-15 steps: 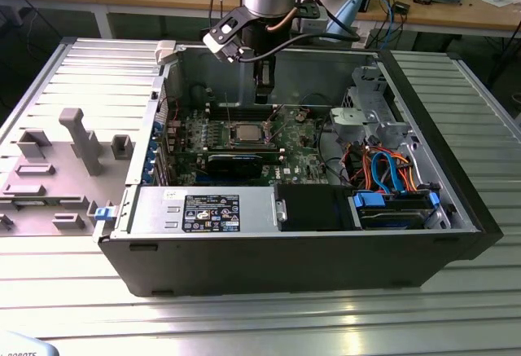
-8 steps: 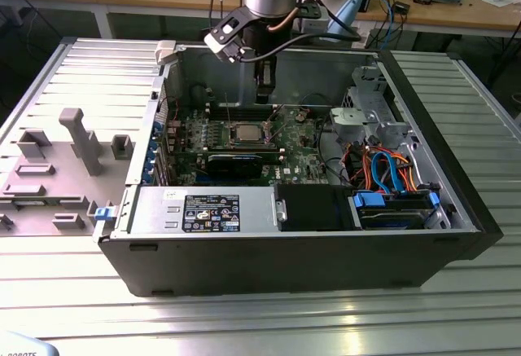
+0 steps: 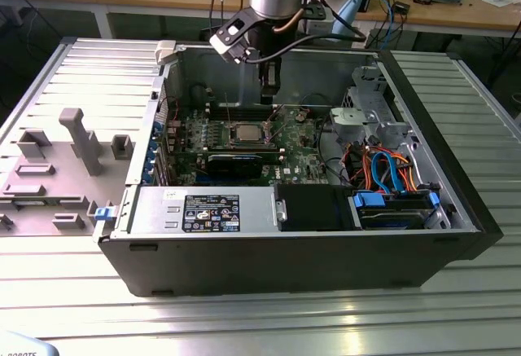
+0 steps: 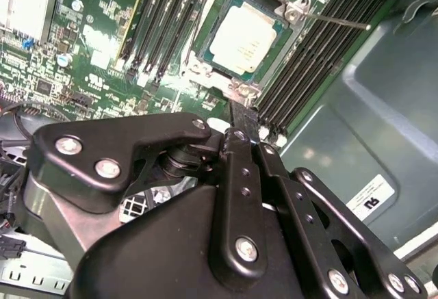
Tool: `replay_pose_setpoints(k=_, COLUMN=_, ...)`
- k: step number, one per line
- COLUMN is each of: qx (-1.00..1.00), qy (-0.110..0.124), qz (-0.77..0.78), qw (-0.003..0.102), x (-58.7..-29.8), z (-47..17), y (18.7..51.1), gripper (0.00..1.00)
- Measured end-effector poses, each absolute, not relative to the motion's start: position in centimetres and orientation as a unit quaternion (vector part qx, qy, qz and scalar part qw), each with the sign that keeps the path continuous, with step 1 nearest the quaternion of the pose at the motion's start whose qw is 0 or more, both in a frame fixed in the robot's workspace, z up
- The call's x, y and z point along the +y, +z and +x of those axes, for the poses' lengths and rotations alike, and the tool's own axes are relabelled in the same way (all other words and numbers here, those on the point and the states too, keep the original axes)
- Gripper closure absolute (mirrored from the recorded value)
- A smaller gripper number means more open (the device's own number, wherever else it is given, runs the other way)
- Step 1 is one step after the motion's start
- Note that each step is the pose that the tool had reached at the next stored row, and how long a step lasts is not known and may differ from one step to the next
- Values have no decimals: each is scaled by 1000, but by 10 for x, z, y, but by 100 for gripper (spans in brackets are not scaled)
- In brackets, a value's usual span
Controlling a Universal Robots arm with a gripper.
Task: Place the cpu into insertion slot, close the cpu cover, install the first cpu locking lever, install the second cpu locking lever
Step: 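Close the cpu cover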
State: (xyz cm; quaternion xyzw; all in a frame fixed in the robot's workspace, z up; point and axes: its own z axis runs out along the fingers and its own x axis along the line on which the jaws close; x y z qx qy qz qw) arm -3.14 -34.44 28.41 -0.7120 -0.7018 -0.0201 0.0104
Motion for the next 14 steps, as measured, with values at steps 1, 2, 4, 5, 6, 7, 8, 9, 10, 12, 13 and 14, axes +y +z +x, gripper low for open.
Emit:
replay_pose_setpoints(k=1, qx=-702, qy=-20, qz=-712, qw=10, x=-344, z=-28, y=283, gripper=89)
replay_pose_setpoints(k=2, qx=-702, qy=-20, qz=-712, qw=10, x=-344, z=-25, y=282, gripper=89)
replay_pose_setpoints(k=4, qx=-704, qy=-20, qz=-710, qw=10, x=-344, z=-22, y=280, gripper=89)
replay_pose_setpoints(k=5, qx=-707, qy=-20, qz=-707, qw=10, x=-344, z=-20, y=280, gripper=89)
replay_pose_setpoints(k=6, qx=-710, qy=-20, qz=-704, qw=11, x=-344, z=-19, y=279, gripper=89)
replay_pose_setpoints(k=7, qx=-713, qy=-20, qz=-701, qw=11, x=-344, z=-17, y=279, gripper=89)
replay_pose_setpoints(k=8, qx=-715, qy=-20, qz=-699, qw=11, x=-344, z=-15, y=278, gripper=89)
replay_pose_setpoints(k=9, qx=-720, qy=-20, qz=-693, qw=11, x=-344, z=-14, y=277, gripper=89)
replay_pose_setpoints(k=10, qx=-729, qy=-20, qz=-684, qw=11, x=-344, z=-12, y=276, gripper=89)
replay_pose_setpoints(k=12, qx=-737, qy=-19, qz=-676, qw=12, x=-344, z=-5, y=276, gripper=89)
replay_pose_setpoints(k=13, qx=-737, qy=-19, qz=-676, qw=12, x=-344, z=-2, y=276, gripper=89)
replay_pose_setpoints(k=14, qx=-737, qy=-19, qz=-676, qw=12, x=-344, z=0, y=276, gripper=89)
